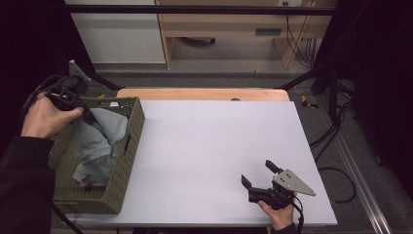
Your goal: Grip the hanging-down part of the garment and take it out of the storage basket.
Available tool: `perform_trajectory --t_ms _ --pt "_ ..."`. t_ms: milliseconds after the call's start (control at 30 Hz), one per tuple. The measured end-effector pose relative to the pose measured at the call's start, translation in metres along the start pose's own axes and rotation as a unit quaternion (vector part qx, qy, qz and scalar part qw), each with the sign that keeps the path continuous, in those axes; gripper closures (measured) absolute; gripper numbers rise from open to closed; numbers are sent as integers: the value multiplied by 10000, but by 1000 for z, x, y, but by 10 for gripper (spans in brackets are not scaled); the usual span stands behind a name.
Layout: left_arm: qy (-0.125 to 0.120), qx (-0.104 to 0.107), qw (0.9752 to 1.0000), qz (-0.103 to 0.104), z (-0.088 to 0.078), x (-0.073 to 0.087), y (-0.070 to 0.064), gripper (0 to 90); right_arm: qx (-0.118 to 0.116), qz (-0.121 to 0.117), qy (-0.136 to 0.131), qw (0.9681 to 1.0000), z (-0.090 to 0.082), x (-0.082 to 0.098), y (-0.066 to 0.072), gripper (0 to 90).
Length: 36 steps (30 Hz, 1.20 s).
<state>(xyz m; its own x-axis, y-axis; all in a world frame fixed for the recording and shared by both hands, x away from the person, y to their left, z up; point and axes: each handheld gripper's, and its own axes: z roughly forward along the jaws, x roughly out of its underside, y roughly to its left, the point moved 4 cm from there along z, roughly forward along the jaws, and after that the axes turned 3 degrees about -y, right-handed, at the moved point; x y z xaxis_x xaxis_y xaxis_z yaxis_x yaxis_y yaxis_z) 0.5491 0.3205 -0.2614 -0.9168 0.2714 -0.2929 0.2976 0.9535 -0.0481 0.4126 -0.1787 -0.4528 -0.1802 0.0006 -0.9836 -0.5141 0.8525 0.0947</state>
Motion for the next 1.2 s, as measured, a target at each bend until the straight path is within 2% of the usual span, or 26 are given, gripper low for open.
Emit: perform_trajectory --t_ms 333,733,1000,1200 --pt "-263 -65 9996 65 -40 -3 -4 856 23 -9 -8 10000 0 0 0 17" --pt "-426 -166 9989 132 -68 -9 -11 856 -21 -16 1 10000 2 0 0 17" --pt "-520 -177 9983 175 -79 -13 -17 856 -100 -27 0 9999 4 -3 4 17" --pt "-469 -179 9986 187 -77 -15 -18 856 -304 -50 -16 9995 15 -13 18 16"
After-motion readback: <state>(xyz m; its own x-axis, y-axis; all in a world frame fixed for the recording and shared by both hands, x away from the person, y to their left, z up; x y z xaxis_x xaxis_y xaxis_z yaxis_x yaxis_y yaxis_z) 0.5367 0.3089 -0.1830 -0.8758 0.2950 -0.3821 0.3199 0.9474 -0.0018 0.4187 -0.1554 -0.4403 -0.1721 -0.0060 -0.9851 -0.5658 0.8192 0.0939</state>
